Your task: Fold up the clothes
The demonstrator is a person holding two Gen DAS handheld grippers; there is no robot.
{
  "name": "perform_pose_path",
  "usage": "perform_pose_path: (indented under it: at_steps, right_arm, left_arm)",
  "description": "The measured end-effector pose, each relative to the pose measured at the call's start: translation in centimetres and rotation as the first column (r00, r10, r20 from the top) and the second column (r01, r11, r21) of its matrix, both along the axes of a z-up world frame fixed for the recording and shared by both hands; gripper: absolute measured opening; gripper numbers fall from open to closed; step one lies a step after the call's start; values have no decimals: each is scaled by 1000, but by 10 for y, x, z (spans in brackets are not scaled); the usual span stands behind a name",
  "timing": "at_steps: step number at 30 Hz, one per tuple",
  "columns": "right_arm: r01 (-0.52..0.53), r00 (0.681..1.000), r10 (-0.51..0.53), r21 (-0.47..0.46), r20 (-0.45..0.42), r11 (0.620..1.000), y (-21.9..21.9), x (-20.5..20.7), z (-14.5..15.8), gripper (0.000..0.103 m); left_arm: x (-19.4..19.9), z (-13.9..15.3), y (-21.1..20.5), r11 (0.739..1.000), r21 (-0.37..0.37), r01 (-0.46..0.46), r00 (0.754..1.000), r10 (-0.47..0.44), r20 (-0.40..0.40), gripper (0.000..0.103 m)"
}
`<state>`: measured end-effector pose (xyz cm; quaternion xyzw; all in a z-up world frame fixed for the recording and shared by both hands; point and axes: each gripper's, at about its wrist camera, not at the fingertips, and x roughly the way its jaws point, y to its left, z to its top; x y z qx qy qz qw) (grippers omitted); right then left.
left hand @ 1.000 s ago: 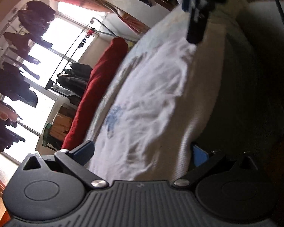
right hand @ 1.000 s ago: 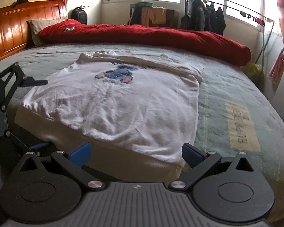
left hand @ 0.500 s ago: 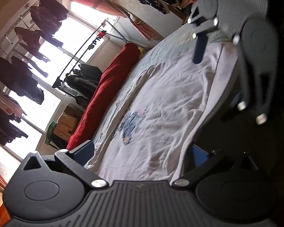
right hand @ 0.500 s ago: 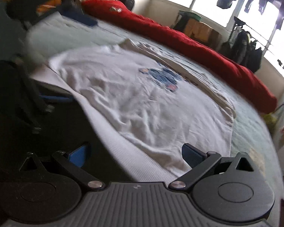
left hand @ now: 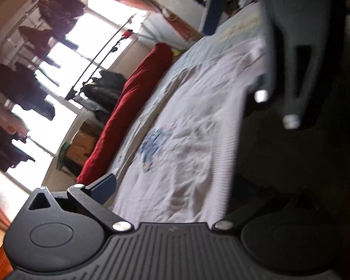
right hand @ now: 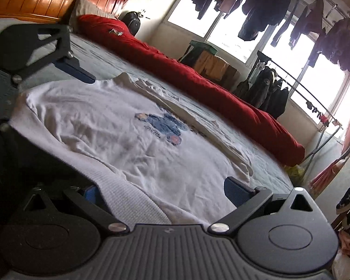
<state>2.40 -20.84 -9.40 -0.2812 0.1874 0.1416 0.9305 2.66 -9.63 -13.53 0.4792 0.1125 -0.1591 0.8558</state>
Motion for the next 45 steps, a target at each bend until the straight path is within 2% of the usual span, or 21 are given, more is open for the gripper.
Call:
perform_pose_path:
  at_steps: [4, 7, 11, 14, 17, 20, 25, 29, 34, 38, 41, 45]
  right_arm:
    - [-10, 1000, 10, -63, -10, 998, 6, 2, -12, 103]
    - [-17, 1000, 17, -104, 1, 994, 18, 5, -23, 103]
    - [8, 998, 5, -193, 63, 981, 27, 8, -33, 103]
    - [54, 995, -32, -245, 91, 968, 11, 9, -35, 103]
    - [101, 992, -77, -269, 98, 958, -11, 10, -37, 103]
    - [115, 992, -96, -247, 86, 962, -20, 13, -36, 103]
    - [48, 995, -23, -249, 101, 967, 12, 14, -36, 103]
    - [27, 993, 12, -330, 115, 944, 20, 14, -45, 103]
    - [49, 994, -10, -360, 111, 932, -11, 17, -44, 103]
    - [39, 992, 15, -406, 129, 913, -3, 17, -46, 103]
    - [33, 990, 32, -436, 141, 899, 6, 16, -50, 103]
    - [55, 987, 17, -442, 157, 895, -5, 15, -51, 103]
  left_arm:
    - [3, 4, 2, 999, -32, -25, 1000, 25, 8, 103]
    - [3, 4, -2, 1000, -19, -22, 999, 22, 25, 103]
    - [1, 4, 7, 1000, 10, -28, 998, 27, 53, 103]
    - [0, 1, 24, 997, 44, -68, 996, 65, 67, 103]
    - [-2, -2, 39, 993, 67, -101, 993, 96, 75, 103]
    - [-3, -1, 43, 991, 72, -113, 991, 108, 75, 103]
    - [-1, -1, 28, 991, 98, -87, 992, 77, 99, 103]
    - [-2, -4, 29, 990, 125, -72, 992, 58, 109, 103]
    - [1, -7, 51, 980, 153, -128, 987, 111, 113, 103]
    - [2, -6, 37, 982, 155, -108, 988, 89, 124, 103]
    - [2, -8, 33, 980, 183, -82, 990, 59, 130, 103]
    - [5, -8, 43, 980, 166, -111, 988, 91, 124, 103]
